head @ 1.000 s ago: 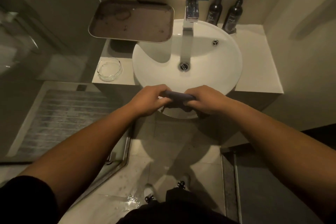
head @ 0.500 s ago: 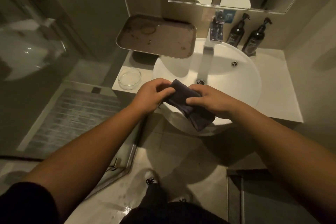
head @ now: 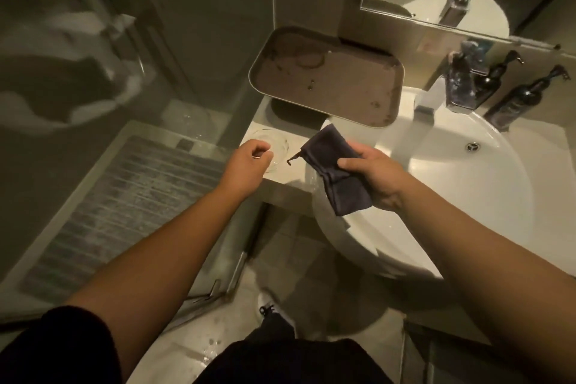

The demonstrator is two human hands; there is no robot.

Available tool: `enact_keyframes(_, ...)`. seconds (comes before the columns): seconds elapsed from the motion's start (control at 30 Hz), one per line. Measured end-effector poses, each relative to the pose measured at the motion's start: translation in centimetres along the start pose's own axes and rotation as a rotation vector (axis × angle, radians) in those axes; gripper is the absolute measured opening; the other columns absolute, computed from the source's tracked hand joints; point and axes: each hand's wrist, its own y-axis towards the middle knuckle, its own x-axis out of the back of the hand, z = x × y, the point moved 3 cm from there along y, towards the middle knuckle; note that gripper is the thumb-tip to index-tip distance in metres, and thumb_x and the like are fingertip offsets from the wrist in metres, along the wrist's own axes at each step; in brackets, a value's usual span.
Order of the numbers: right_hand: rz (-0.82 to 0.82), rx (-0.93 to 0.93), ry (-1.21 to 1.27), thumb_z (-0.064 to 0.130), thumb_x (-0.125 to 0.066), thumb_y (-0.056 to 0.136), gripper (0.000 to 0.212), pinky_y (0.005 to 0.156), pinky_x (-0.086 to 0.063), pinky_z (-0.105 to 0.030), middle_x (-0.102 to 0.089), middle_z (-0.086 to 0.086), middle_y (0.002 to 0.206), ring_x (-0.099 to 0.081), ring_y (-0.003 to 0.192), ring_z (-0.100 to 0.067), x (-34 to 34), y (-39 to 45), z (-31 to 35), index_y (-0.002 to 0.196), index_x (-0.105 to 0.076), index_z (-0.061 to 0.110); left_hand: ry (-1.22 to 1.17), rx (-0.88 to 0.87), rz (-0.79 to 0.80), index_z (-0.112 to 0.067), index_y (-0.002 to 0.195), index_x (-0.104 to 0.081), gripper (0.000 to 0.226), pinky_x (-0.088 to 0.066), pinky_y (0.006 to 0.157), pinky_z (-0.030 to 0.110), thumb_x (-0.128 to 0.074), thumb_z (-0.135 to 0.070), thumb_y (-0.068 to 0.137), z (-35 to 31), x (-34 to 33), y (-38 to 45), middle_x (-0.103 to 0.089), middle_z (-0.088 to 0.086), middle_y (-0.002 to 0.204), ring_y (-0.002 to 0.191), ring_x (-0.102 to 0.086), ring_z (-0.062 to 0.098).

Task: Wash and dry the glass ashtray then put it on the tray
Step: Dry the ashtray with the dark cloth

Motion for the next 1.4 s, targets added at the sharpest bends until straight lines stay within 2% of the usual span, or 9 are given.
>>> enact_keyframes(0.2, -0.028, -0.006, 0.020, -0.001, -0.050, 0.094, 0.027, 0.082, -0.052, -0.040, -0.069, -0.011, 0.097, -0.063, 0.087, -0.027, -0.9, 4.9, 1.6, 0.107, -0.067, 0.015, 0.193, 0.094, -0.023, -0.007, 0.128, -0.058, 0.035, -0.040, 0.092, 0.026, -0.058, -0.018, 0.094, 5.4, 1.6, 2.0, -0.060, 0.012, 0.128, 0.115, -0.058, 0.025)
enact_keyframes(0.3, -0.042, -0.031, -0.113, 0.003, -0.053, 0.093, 0.028, 0.087, -0.053, -0.043, -0.070, -0.013, 0.105, -0.064, 0.097, -0.032, -1.2, 7.5, 2.3, 0.110, -0.068, 0.020, 0.224, 0.118, -0.017, -0.010, 0.134, -0.053, 0.041, -0.041, 0.091, 0.026, -0.058, -0.022, 0.095, 6.6, 1.2, 2.9, -0.054, 0.012, 0.134, 0.116, -0.058, 0.025)
enact_keyframes(0.4, -0.023, -0.028, -0.392, 0.008, -0.053, 0.096, 0.031, 0.086, -0.053, -0.039, -0.068, -0.005, 0.108, -0.063, 0.098, -0.025, -2.2, 9.3, 3.6, 0.113, -0.066, 0.030, 0.234, 0.153, -0.034, -0.012, 0.139, -0.049, 0.046, -0.045, 0.096, 0.034, -0.056, -0.025, 0.095, 7.6, 0.9, 3.6, -0.051, 0.013, 0.137, 0.117, -0.057, 0.025)
enact_keyframes(0.53, 0.049, 0.034, -0.622, 0.006, -0.051, 0.097, 0.038, 0.081, -0.049, -0.033, -0.064, 0.008, 0.101, -0.061, 0.090, -0.014, -4.4, 11.3, 5.0, 0.118, -0.060, 0.036, 0.213, 0.194, -0.073, -0.014, 0.141, -0.046, 0.045, -0.042, 0.093, 0.030, -0.052, -0.026, 0.098, 8.4, 0.7, 4.0, -0.050, 0.010, 0.138, 0.118, -0.055, 0.023)
enact_keyframes(0.67, 0.077, 0.233, -1.026, 0.009, -0.052, 0.096, 0.046, 0.083, -0.044, -0.032, -0.062, 0.005, 0.110, -0.058, 0.097, -0.018, -6.7, 13.3, 5.1, 0.137, -0.052, 0.031, 0.176, 0.215, -0.111, -0.016, 0.140, -0.047, 0.044, -0.044, 0.090, 0.029, -0.053, -0.028, 0.097, 8.9, 0.6, 4.3, -0.052, 0.006, 0.135, 0.109, -0.058, 0.020)
enact_keyframes(0.8, 0.162, 0.465, -1.608, 0.021, -0.069, 0.087, 0.059, 0.080, -0.057, -0.044, -0.064, -0.003, 0.122, -0.063, 0.104, -0.029, -8.4, 14.9, 3.5, 0.139, -0.044, 0.033, 0.193, 0.193, -0.117, -0.018, 0.140, -0.047, 0.045, -0.045, 0.084, 0.030, -0.055, -0.027, 0.096, 8.9, 0.3, 4.1, -0.052, 0.005, 0.133, 0.091, -0.056, 0.015)
enact_keyframes(0.93, 0.395, 0.411, -1.998, 0.021, -0.086, 0.066, 0.088, 0.084, -0.055, -0.042, -0.052, 0.001, 0.137, -0.049, 0.125, -0.027, -8.1, 16.0, 1.0, 0.141, -0.041, 0.032, 0.202, 0.161, -0.119, -0.016, 0.137, -0.050, 0.044, -0.045, 0.082, 0.028, -0.058, -0.025, 0.095, 8.7, 0.3, 4.0, -0.054, 0.006, 0.130, 0.084, -0.057, 0.015)
enact_keyframes(1.13, 0.468, 0.419, -2.002, 0.024, -0.076, 0.077, 0.072, 0.090, -0.055, -0.042, -0.047, -0.003, 0.143, -0.045, 0.129, -0.027, -7.8, 16.9, -0.2, 0.141, -0.045, 0.030, 0.214, 0.143, -0.111, -0.015, 0.131, -0.050, 0.047, -0.046, 0.076, 0.027, -0.065, -0.033, 0.090, 8.2, -0.1, 4.1, -0.054, 0.002, 0.125, 0.083, -0.061, 0.015)
enact_keyframes(1.4, 0.439, 0.408, -2.004, 0.022, -0.063, 0.089, 0.049, 0.079, -0.054, -0.043, -0.052, -0.006, 0.133, -0.052, 0.118, -0.029, -8.6, 17.5, -0.5, 0.135, -0.047, 0.024, 0.329, 0.181, -0.167, -0.013, 0.139, -0.039, 0.076, -0.050, 0.091, 0.046, -0.072, -0.044, 0.079, 7.9, -2.6, 3.3, -0.047, 0.011, 0.135, 0.119, -0.051, 0.030)
